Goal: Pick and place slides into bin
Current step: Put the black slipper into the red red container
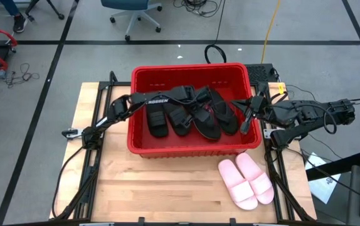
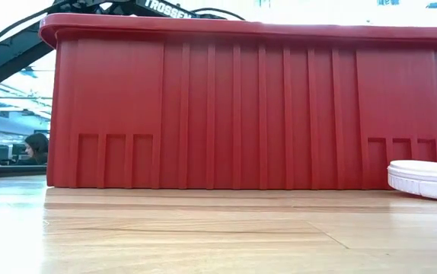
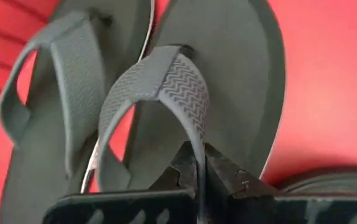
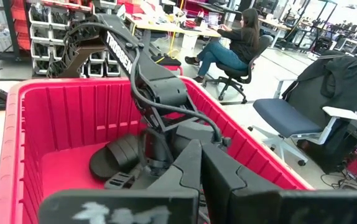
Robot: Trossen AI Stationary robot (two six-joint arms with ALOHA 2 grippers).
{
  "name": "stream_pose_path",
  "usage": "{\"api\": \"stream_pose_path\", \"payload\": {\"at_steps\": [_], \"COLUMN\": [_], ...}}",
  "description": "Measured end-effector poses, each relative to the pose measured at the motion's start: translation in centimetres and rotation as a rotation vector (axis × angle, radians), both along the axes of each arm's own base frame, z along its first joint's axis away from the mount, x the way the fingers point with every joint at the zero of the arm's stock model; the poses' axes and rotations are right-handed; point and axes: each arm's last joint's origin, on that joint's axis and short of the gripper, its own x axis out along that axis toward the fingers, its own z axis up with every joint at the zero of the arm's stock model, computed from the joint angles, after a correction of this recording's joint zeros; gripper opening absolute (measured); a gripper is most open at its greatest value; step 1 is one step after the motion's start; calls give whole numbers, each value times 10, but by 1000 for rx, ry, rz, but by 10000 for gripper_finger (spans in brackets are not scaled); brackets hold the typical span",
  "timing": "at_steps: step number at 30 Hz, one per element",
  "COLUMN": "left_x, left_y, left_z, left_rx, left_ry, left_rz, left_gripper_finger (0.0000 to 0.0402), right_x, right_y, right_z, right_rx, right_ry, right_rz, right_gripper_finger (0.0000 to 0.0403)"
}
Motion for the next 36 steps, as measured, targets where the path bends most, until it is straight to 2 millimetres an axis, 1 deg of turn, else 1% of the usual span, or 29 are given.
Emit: {"api": "stream_pose_path", "payload": {"at_steps": [5, 10, 13, 21, 25, 31, 33, 36], "left_x": [0, -1, -1, 4, 5, 5, 6, 6], "left_y": [7, 8, 9, 10, 11, 12, 10, 6], "left_z": [0, 0, 0, 3, 3, 4, 4, 7], "left_rx": [43, 103, 120, 141, 148, 188, 180, 140], "left_ry": [-11, -3, 3, -44, -57, -42, -40, -41], "left_rz": [2, -21, -12, 19, 33, 105, 131, 195], "left_gripper_finger": [2, 1, 8, 40, 69, 116, 125, 128], "right_x": [0, 0, 0, 0, 0, 0, 0, 0], "right_y": [0, 0, 0, 0, 0, 0, 0, 0], "right_z": [1, 1, 1, 1, 1, 1, 1, 1], "right_rx": [3, 3, 3, 3, 4, 3, 3, 3], "right_ry": [-11, -12, -13, -13, -13, -13, -13, -13], "right_rz": [0, 0, 0, 0, 0, 0, 0, 0], "right_gripper_finger": [0, 0, 0, 0, 0, 0, 0, 0]}}
